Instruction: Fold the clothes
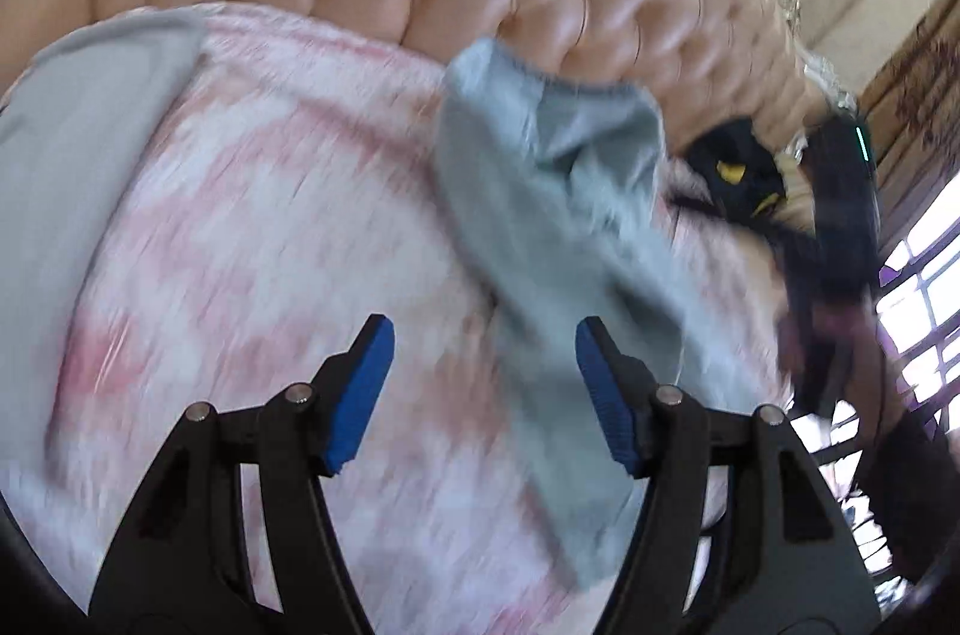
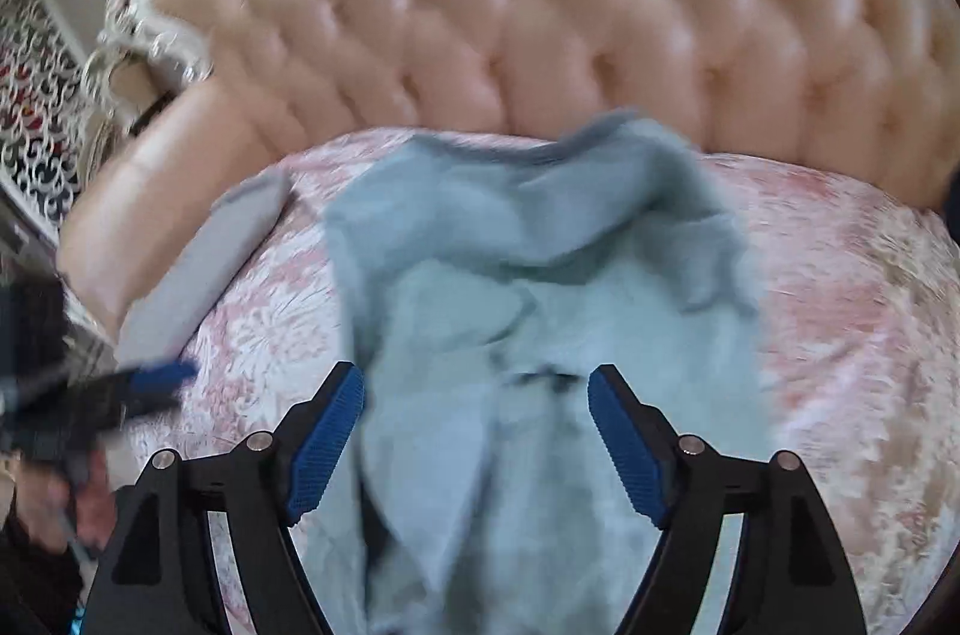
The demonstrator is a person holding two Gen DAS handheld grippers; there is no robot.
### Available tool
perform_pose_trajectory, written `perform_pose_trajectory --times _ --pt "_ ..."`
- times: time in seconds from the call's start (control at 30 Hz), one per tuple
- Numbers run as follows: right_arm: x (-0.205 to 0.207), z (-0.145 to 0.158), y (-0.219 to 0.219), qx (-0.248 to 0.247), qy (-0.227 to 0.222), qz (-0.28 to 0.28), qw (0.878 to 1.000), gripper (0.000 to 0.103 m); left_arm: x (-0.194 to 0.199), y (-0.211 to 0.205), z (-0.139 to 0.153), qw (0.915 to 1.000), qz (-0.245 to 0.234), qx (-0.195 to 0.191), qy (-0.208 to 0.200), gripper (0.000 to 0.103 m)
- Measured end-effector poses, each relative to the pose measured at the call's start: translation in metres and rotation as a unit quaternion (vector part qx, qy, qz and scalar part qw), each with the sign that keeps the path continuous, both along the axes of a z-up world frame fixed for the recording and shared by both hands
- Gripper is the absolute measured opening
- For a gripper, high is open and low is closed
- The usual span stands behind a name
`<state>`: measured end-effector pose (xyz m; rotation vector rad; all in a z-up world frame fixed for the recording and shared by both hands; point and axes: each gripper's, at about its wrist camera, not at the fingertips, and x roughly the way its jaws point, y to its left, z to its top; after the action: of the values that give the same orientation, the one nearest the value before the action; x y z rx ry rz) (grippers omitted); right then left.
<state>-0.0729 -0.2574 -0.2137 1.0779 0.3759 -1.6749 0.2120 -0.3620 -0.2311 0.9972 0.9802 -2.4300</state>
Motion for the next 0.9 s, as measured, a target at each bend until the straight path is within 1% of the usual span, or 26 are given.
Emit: perform_pose_trajectory --times 0.07,0.13,0.17,0.23,0.27,0.37,0.4,0.43,0.47,0.5,0.53,0.57,0.6,0.67,0.73,0.8,0.9 --pt "0.017 -0.002 -0.025 0.003 0.015 -0.008 1.000 0.079 0.021 0.013 0.002 0.9998 0.000 -0.017 0.006 0.066" --pt "0.034 0.002 -0.046 0.006 0.049 -0.015 0.999 0.079 0.035 0.020 0.007 0.9991 0.000 -0.040 0.013 0.066" --pt "0.044 0.002 -0.060 0.003 0.068 -0.015 0.998 0.079 0.037 0.021 0.010 0.9981 0.000 -0.060 0.011 0.066" --pt "0.061 -0.003 -0.088 0.007 0.103 -0.013 0.995 0.079 0.041 0.021 0.013 0.9961 -0.005 -0.088 0.012 0.066" --pt "0.068 -0.007 -0.102 0.013 0.116 -0.011 0.993 0.079 0.043 0.020 0.013 0.9957 -0.005 -0.091 0.016 0.066" --pt "0.074 -0.018 -0.135 0.026 0.107 0.003 0.994 0.079 0.043 0.014 0.008 0.9963 0.000 -0.084 0.016 0.066" --pt "0.075 -0.023 -0.143 0.034 0.112 0.002 0.993 0.079 0.039 0.012 0.009 0.9962 0.000 -0.086 0.014 0.066" --pt "0.075 -0.028 -0.152 0.042 0.118 0.002 0.992 0.079 0.034 0.009 0.010 0.9960 -0.001 -0.088 0.015 0.063" --pt "0.075 -0.034 -0.162 0.050 0.123 0.005 0.991 0.078 0.030 0.004 0.012 0.9963 0.002 -0.084 0.019 0.054" --pt "0.072 -0.038 -0.167 0.055 0.122 0.010 0.991 0.071 0.027 -0.003 0.013 0.9969 0.008 -0.074 0.025 0.048" --pt "0.068 -0.043 -0.171 0.063 0.115 0.011 0.991 0.056 0.024 -0.009 0.014 0.9974 0.013 -0.064 0.031 0.048" --pt "0.063 -0.048 -0.175 0.070 0.109 0.013 0.992 0.002 0.020 -0.015 0.015 0.9975 0.017 -0.059 0.035 0.047" --pt "0.058 -0.051 -0.177 0.074 0.100 0.012 0.992 0.005 0.017 -0.019 0.015 0.9974 0.019 -0.059 0.036 0.046" --pt "0.047 -0.043 -0.165 0.054 0.070 0.001 0.996 0.005 0.011 -0.029 0.016 0.9974 0.029 -0.048 0.046 0.046" --pt "0.041 -0.025 -0.142 0.027 0.056 -0.006 0.998 0.005 0.003 -0.037 0.015 0.9973 0.036 -0.035 0.053 0.046" --pt "0.037 -0.004 -0.118 0.001 0.044 -0.008 0.999 0.005 -0.007 -0.040 0.014 0.9973 0.034 -0.022 0.061 0.046" --pt "0.033 0.037 -0.066 -0.033 0.041 -0.008 0.999 0.005 -0.028 -0.038 0.018 0.9961 0.008 0.009 0.088 0.046"
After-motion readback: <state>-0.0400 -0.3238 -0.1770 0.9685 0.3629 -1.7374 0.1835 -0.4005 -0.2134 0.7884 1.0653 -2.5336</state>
